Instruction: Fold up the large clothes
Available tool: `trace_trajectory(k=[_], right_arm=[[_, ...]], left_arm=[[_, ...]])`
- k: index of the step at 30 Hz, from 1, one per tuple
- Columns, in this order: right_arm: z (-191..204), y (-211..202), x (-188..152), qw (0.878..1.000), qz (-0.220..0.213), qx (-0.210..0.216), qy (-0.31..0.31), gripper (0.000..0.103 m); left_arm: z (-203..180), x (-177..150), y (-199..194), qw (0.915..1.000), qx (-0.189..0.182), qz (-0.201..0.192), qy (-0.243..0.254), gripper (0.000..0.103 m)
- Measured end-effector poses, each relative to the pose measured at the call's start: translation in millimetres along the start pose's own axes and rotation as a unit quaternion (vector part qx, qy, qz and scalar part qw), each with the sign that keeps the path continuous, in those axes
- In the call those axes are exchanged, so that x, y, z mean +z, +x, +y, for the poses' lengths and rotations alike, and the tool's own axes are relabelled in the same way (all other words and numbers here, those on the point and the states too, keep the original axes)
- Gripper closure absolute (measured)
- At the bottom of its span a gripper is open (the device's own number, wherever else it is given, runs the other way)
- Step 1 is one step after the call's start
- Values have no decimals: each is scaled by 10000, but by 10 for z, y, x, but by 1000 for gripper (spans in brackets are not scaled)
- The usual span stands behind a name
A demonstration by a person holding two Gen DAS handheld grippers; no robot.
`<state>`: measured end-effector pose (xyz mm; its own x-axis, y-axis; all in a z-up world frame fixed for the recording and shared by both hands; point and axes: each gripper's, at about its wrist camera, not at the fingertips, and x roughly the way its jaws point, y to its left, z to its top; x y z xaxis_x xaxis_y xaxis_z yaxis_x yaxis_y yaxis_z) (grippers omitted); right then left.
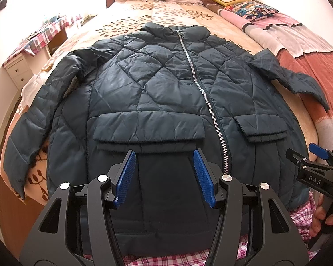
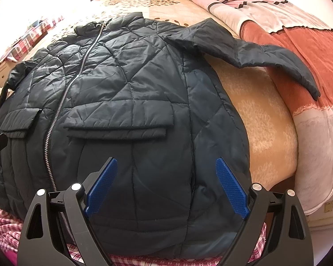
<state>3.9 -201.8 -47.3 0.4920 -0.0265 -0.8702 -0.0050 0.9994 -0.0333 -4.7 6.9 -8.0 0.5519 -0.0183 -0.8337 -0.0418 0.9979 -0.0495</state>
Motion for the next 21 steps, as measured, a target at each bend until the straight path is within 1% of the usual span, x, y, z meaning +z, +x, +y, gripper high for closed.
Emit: trace_trajectory(k=[16,19,21], right_arm=[[-60,8,6,9999,20,28,114,15],[-82,9,15,9999,11,33,167,15],[-96,9,17,9998,5,39,200,15]], left_arm=[[-51,-1,-5,10000,11,25,20,49],[-78,3,-6,10000,14,33,46,43],[-95,11,-7,10000,14,31,78,43]])
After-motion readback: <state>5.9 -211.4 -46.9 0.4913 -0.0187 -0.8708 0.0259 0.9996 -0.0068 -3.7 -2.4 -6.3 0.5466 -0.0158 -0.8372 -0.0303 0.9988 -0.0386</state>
